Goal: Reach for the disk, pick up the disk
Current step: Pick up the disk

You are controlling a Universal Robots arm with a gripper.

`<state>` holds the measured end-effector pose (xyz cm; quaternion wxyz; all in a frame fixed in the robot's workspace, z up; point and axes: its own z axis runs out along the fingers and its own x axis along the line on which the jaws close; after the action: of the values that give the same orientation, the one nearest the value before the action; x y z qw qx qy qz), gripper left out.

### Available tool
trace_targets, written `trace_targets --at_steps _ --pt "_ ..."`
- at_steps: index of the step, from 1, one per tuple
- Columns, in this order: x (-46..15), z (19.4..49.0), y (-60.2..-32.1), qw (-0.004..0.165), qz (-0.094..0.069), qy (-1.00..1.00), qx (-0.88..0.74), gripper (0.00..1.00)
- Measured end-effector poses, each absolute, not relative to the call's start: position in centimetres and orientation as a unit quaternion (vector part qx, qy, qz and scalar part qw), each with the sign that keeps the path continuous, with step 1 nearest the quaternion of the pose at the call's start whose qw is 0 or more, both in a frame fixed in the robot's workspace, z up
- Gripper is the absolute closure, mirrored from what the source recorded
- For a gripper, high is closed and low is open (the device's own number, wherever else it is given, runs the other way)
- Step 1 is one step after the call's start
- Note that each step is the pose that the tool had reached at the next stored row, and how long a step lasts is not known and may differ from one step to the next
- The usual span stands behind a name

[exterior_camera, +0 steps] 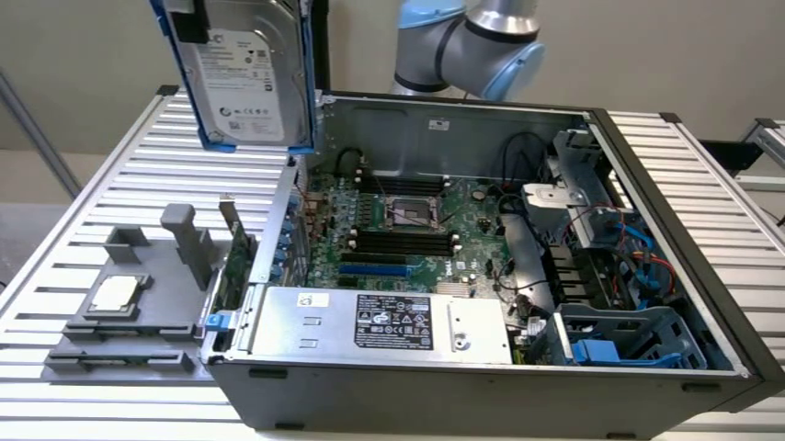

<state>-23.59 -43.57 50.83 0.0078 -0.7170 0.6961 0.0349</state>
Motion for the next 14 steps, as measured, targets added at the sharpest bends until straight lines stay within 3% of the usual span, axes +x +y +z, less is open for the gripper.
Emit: trace_targets --at_steps 14 --pt "-17.2 50.8 -45.7 0.009 0.036 0.696 -0.717 0.67"
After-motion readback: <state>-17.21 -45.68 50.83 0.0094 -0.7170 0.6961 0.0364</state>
